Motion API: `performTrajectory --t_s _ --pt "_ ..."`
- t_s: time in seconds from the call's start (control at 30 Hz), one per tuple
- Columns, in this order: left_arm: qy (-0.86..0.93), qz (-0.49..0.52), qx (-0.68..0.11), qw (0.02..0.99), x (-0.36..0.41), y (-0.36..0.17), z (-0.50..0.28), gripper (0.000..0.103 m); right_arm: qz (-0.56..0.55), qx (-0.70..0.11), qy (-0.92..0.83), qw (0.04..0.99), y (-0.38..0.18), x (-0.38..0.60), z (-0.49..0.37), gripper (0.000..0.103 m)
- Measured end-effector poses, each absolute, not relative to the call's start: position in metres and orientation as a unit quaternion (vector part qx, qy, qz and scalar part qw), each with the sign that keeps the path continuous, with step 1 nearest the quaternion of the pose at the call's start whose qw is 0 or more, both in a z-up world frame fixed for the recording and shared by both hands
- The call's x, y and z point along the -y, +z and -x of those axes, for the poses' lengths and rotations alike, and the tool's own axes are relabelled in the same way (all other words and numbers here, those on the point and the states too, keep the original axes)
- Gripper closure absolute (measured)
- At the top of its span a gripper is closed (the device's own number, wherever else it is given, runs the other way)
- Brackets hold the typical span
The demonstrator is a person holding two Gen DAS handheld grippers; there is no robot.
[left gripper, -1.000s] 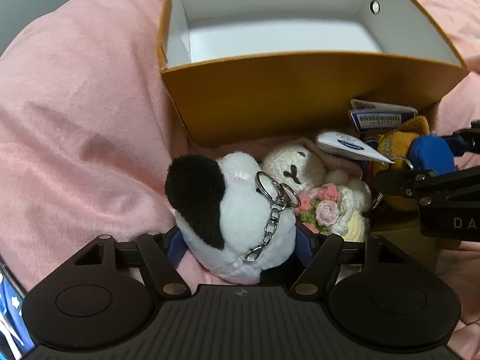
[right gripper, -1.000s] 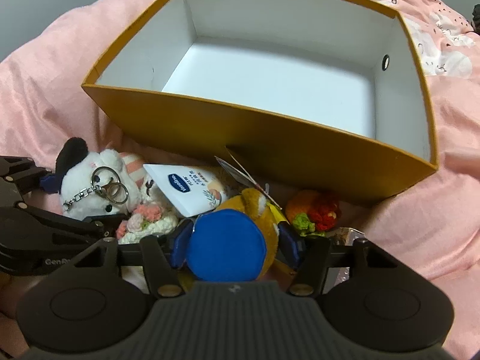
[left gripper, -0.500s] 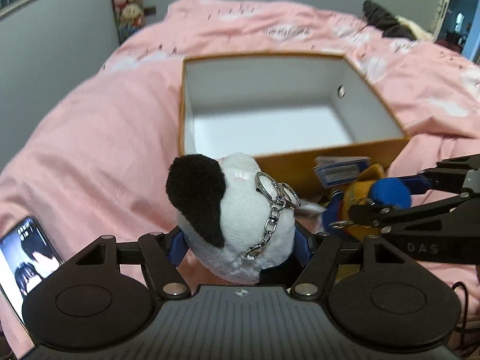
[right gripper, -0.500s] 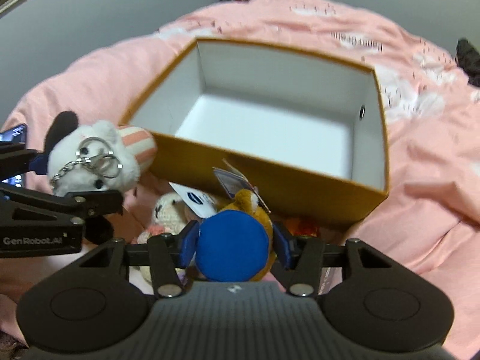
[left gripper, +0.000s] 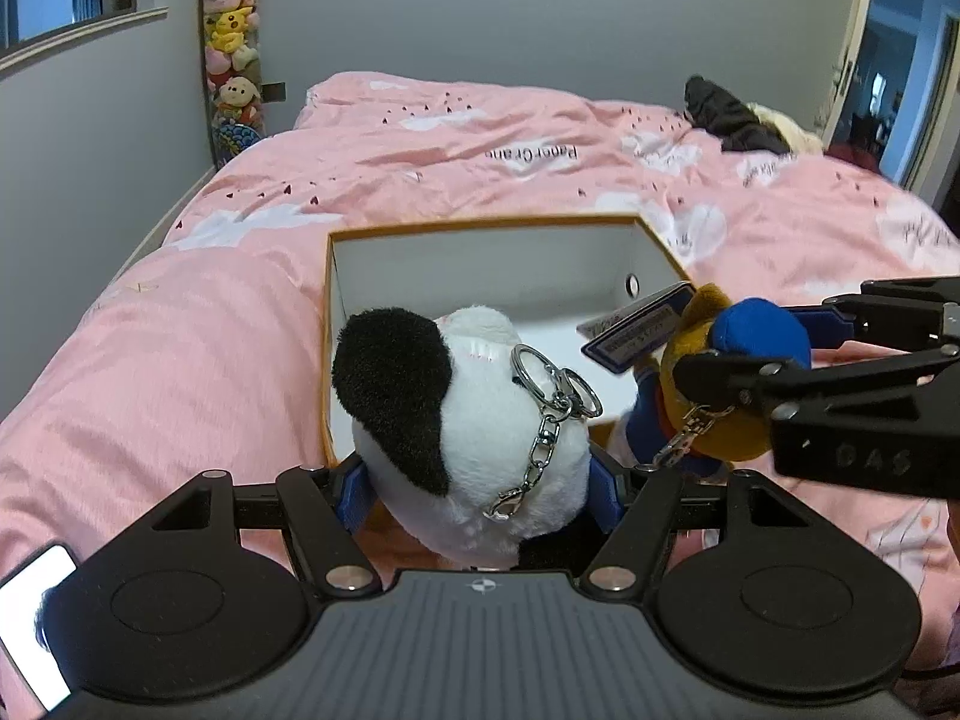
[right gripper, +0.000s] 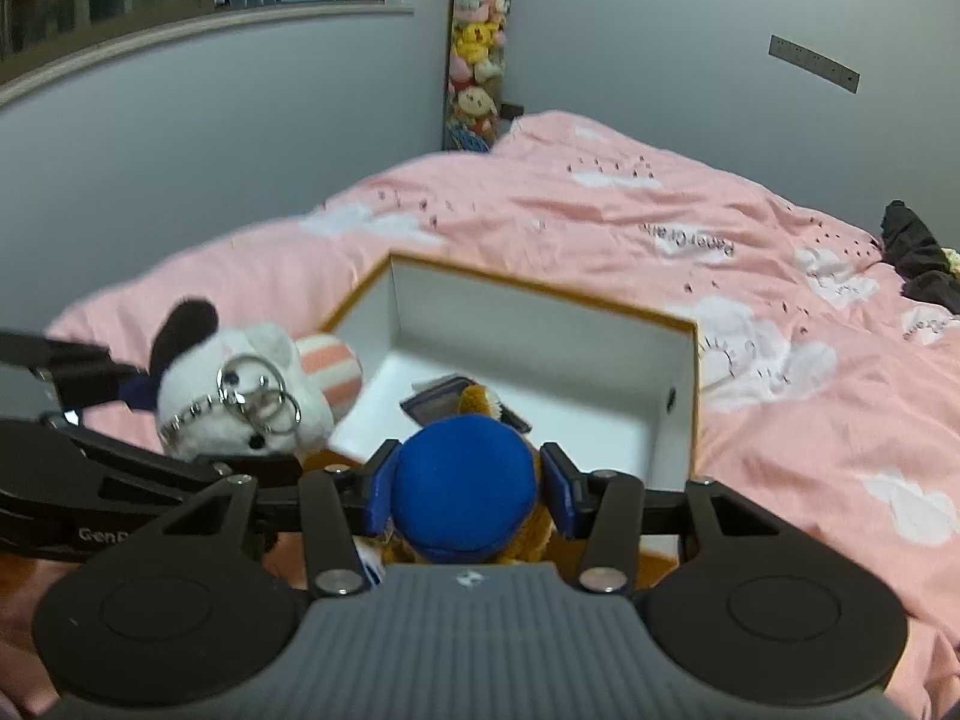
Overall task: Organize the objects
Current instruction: 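Lift both plushes and carry them over the open orange box, then lower both plushes into the box and open both grippers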
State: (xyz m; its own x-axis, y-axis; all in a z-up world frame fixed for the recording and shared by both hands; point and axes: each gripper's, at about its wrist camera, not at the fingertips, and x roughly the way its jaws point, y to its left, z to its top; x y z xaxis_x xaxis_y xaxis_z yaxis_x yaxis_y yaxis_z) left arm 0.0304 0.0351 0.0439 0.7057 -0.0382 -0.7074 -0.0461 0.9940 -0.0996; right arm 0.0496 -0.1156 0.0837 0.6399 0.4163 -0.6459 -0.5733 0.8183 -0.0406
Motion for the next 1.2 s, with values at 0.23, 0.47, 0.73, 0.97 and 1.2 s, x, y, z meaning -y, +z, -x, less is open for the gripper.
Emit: performTrajectory --t_s 0.23,0.47,0.73,0.97,1.2 --pt "0.026 0.068 -0.365 0.928 -0.065 0.056 -0.049 0.024 0.067 -0.300 0.270 0.912 0.103 0.119 -0.088 0.052" --pt "0.008 0.070 -0.374 0.925 -0.071 0.049 -0.087 0.024 0.020 -0.308 0.278 0.910 0.100 0.110 -0.134 0.052" --pt "-0.011 -0.022 -0.421 0.907 -0.053 0.007 -0.126 0.024 -0.002 -0.444 0.294 0.847 0.036 0.088 -0.186 0.052" --pt "-0.005 -0.039 -0.462 0.886 -0.048 -0.025 -0.146 0.024 -0.038 -0.525 0.291 0.798 -0.017 0.084 -0.222 0.052" --pt "-0.001 -0.038 -0.481 0.876 -0.048 -0.042 -0.154 0.022 -0.052 -0.528 0.288 0.797 -0.025 0.075 -0.228 0.047"
